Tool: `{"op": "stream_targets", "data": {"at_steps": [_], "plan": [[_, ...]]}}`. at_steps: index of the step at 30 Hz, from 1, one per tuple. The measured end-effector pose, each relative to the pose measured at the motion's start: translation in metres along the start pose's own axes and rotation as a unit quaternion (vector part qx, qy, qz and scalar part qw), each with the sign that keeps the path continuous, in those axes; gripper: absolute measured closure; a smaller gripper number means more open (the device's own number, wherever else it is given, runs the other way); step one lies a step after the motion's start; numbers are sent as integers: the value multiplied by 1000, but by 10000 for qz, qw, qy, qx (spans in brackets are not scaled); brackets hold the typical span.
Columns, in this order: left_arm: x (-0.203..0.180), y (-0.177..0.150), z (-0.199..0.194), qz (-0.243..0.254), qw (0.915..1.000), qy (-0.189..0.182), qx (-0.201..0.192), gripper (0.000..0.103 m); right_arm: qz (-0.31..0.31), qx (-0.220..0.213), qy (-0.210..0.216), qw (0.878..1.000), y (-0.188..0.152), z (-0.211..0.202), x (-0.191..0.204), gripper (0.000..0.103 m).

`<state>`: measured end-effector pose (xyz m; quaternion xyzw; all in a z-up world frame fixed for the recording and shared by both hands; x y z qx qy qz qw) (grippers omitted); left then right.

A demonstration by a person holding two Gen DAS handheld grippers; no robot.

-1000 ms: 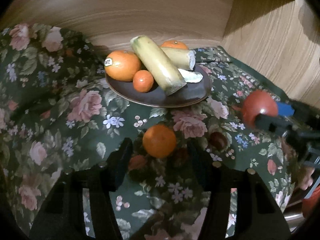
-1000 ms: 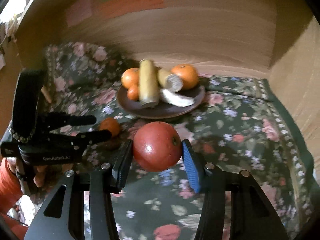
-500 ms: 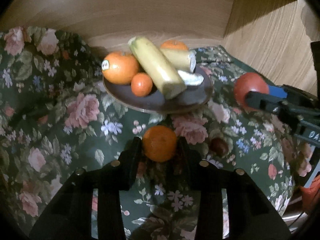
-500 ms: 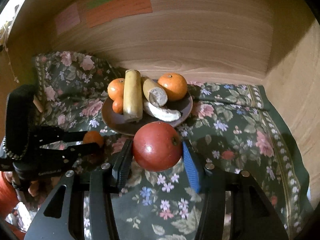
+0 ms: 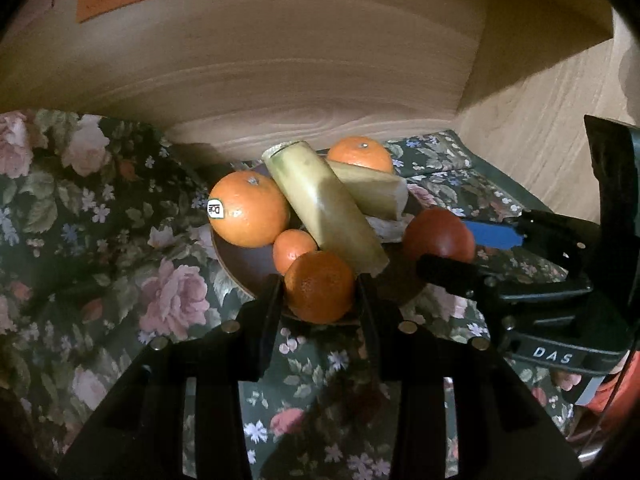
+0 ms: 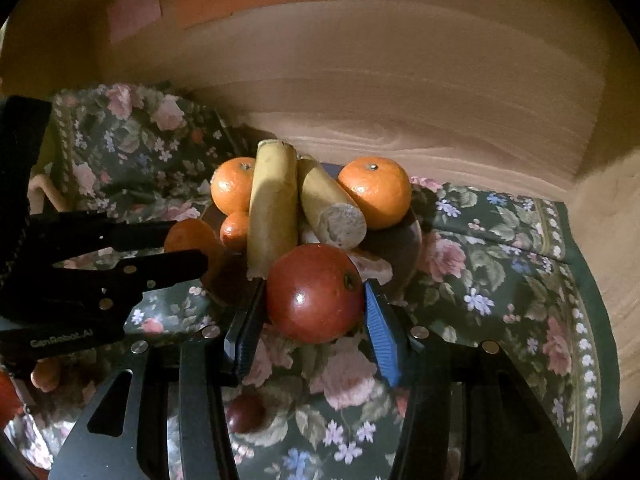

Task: Organize fruits
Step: 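Carry the tangerine and red tomato onto the dark plate and open both tools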

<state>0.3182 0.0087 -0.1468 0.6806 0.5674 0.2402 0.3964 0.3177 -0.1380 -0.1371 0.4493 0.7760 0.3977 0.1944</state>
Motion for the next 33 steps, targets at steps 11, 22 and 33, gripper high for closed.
{"op": "stream_targets", "data": {"at_steps": [11, 22, 33], "plan": [[-1, -1, 18, 64, 9999, -3, 111, 64, -28, 96, -3, 10000, -3, 12, -5, 56], [-5, 2, -2, 92, 9999, -4, -56, 58, -41, 152, -45, 9999, -2, 10, -1, 54], [-10, 5, -59, 179, 9984, 81, -523, 49, -118, -305, -71, 9994, -2, -44, 8, 41]]}}
Point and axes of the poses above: each gripper's, at about its wrist camera, not at the fingertips, and z roughly the way its jaws point, x to its left, y to its top, the point moved 1 cm from there along z, roughly the way its jaws point, and after that the axes turned 12 degrees about -x, right-handed, at the moved point
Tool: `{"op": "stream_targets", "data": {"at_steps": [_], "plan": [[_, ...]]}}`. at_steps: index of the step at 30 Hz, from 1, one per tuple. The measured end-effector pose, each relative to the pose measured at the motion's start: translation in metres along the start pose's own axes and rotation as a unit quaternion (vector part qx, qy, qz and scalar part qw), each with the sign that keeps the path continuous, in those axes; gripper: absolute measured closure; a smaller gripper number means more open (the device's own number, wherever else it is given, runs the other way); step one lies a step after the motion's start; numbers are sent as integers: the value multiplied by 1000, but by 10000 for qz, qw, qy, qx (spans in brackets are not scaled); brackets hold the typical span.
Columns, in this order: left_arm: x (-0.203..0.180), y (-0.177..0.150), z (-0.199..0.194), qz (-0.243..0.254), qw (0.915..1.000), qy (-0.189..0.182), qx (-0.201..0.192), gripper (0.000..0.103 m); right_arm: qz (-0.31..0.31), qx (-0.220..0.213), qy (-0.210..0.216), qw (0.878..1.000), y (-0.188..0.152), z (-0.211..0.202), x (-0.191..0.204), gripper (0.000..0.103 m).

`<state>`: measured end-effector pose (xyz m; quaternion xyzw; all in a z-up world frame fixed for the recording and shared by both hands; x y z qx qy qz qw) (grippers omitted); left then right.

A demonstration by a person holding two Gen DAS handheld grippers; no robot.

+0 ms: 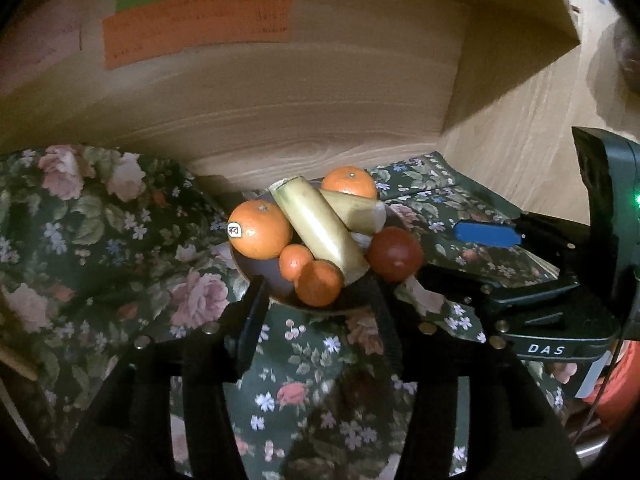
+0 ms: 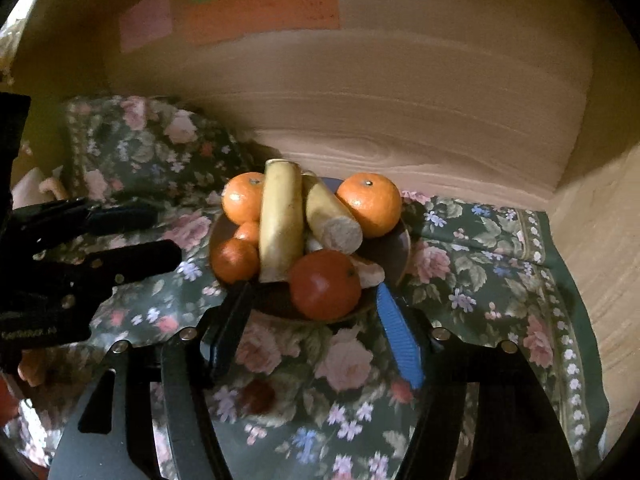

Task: Organize fruits

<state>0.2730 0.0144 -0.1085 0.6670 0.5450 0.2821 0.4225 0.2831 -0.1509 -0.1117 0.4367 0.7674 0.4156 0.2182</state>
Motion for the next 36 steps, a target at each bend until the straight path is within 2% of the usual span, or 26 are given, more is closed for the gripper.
{"op": "stream_targets", "data": {"at_steps": [6, 12, 14, 16, 20, 22, 24, 31, 36], "plan": [[-5, -17, -13, 68, 9999, 28, 85, 48, -7, 170, 152, 9997, -20, -9, 13, 41], [-7, -48, -11, 74, 9990, 23, 431, 48, 61, 582, 321, 9978, -50, 2, 20, 42], [-7, -57, -7, 82, 9984, 36, 555, 48, 73, 708, 364, 9968, -58, 6, 22, 48], [-6, -65, -4, 101, 9978, 31, 653, 48, 77, 850, 432, 9954, -63, 13, 24, 60], [-10, -73, -2, 144, 9972, 1, 735, 48, -7, 815, 387, 9959, -62, 16, 27, 67], [-12, -74, 1, 146, 9968, -50, 782, 48, -39, 805, 424, 9958, -62, 16, 27, 80], [-14, -75, 6, 136, 9964, -100, 833, 48, -68, 795, 480, 9957, -61, 16, 27, 85], [-23, -75, 24, 147, 9942, -238, 1036, 54, -47, 663, 524, 9964, -58, 10, 24, 86], [-26, -75, 35, 183, 9934, -218, 1112, 67, 172, 508, 470, 9975, -51, 0, 13, 86]]}}
Point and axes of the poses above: each gripper's, at about its wrist camera, not at the fingertips, and z roughly the way its jaws point, x to its left, y to its top, the point moved 1 cm from there along z, roughly the way its jaws point, and after that the axes turned 12 degrees about -x, right-handed, at the moved point
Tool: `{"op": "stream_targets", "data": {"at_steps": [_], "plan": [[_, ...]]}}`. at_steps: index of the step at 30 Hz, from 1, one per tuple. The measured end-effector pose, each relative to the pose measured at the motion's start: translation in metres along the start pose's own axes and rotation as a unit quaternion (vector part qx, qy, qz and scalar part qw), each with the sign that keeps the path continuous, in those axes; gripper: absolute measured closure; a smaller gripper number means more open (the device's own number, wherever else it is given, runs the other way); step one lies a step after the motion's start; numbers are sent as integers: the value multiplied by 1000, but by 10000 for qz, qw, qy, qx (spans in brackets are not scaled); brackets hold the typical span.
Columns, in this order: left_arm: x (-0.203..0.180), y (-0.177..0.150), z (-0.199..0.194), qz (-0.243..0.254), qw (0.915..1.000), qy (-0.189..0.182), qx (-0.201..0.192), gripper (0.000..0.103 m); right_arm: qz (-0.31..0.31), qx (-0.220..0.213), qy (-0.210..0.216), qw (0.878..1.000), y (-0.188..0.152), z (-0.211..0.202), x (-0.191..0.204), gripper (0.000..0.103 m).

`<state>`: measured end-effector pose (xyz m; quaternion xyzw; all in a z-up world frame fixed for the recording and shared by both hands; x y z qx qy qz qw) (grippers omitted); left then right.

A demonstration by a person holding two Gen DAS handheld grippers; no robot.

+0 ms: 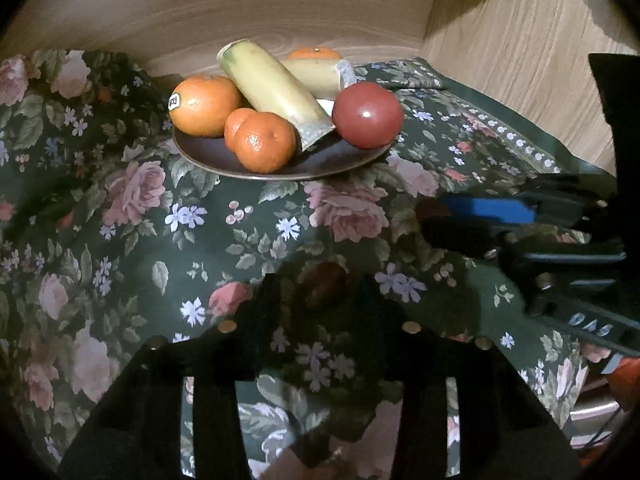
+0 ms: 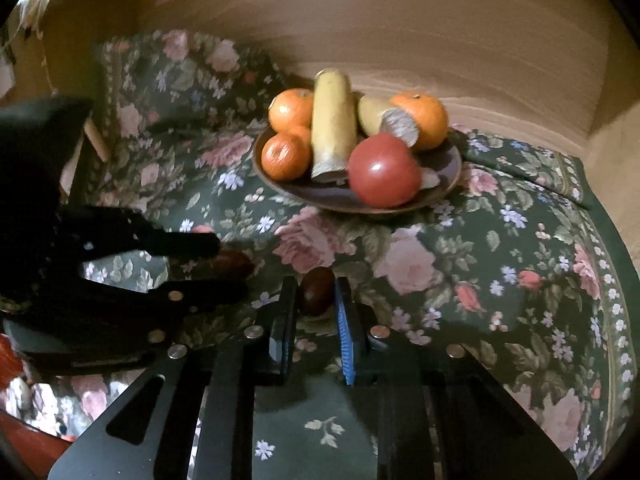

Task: Organize fruits

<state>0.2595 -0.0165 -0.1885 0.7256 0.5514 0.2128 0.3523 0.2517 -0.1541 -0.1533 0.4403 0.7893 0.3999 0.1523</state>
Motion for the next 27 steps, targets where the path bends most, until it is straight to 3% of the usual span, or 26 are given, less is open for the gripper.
{"op": "stream_targets", "data": {"at_steps": [2, 5, 13, 27], "plan": [[-1, 0, 1, 15, 10000, -20, -10, 78, 37, -60, -40, 10000, 2, -5, -3, 86], [-2, -1, 0, 63, 10000, -21, -26, 82, 54, -131, -102, 9998, 6, -9, -6, 86], [8, 12, -11, 1, 9997, 29, -250, 83, -33, -346, -168, 9993, 23, -14, -8, 86], [52, 72, -17, -198, 9955, 352, -854, 83, -229, -618, -227, 9976, 69, 4, -14, 86]]}}
Point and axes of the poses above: each gripper's, at about its wrist camera, not at the fingertips, and z roughly the way its jaws point, x to its left, y to its top, the point moved 1 cm from there along z, roughly the way its jaws point, and after that the axes turned 12 degrees about -x, right-handed, at the moved point
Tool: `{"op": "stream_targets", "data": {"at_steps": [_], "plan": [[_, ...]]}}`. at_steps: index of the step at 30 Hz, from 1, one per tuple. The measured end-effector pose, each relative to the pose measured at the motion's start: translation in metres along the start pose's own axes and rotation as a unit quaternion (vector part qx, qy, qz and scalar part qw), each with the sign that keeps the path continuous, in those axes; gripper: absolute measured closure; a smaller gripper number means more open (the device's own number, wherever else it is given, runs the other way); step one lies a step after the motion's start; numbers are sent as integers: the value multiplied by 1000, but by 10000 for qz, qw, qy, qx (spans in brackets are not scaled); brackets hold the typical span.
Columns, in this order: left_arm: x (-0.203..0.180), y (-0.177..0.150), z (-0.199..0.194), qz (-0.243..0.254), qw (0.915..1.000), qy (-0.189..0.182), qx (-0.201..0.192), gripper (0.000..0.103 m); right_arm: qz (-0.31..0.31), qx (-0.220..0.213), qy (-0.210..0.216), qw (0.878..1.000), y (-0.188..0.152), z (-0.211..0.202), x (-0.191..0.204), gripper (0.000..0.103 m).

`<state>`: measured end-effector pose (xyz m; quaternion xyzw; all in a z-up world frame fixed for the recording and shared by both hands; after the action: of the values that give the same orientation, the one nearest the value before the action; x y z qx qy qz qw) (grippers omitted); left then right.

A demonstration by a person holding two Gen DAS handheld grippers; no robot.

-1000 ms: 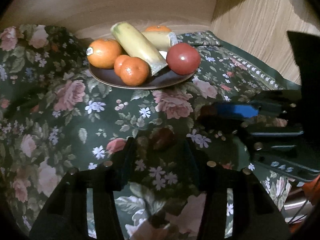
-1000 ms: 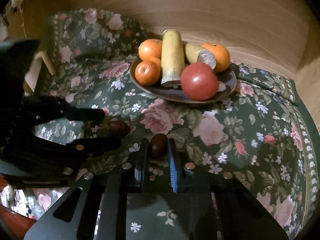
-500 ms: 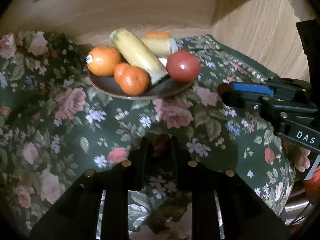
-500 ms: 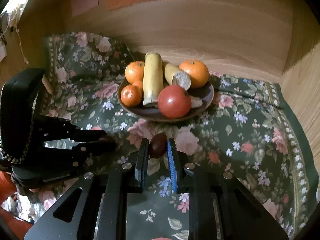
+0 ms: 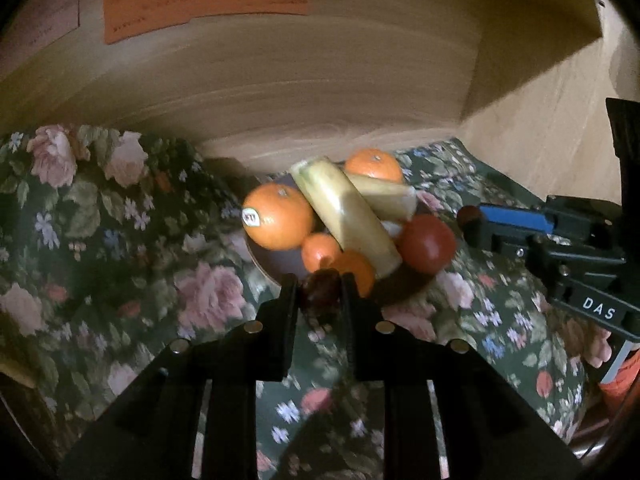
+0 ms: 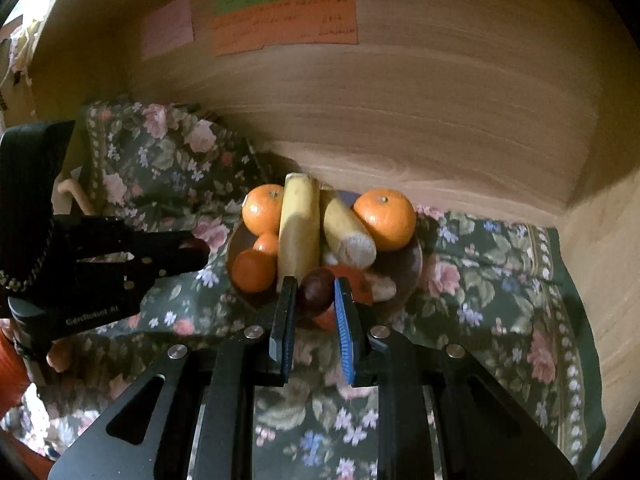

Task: Organize fruits

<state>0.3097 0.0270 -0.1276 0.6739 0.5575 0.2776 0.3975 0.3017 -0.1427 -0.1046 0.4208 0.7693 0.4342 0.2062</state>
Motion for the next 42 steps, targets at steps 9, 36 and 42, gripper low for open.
{"op": "stream_targets", "data": {"at_steps": [9, 36, 42], "plan": [[17, 3, 37, -92, 9997, 26, 204, 83, -102, 259, 47, 9996, 7, 36, -2, 86], [7, 22, -28, -112, 9972, 367, -635, 67, -27, -488, -242, 9985, 33, -14, 2, 65], [-21, 36, -118, -20, 9847, 585, -1643, 67, 117, -1358, -321, 9901, 50, -90, 18, 65]]}}
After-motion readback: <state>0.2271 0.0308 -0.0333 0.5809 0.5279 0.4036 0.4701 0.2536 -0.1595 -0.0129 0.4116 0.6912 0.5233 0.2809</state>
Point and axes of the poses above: each gripper's, at about its wrist camera, not at the fingertips, and z roughly the way its jaws point, x to its left, y to its top, the point moved 1 cm from there along z, roughly the way its jaws point, and after that the axes turned 12 degrees about -x, right-handed, at the moved point
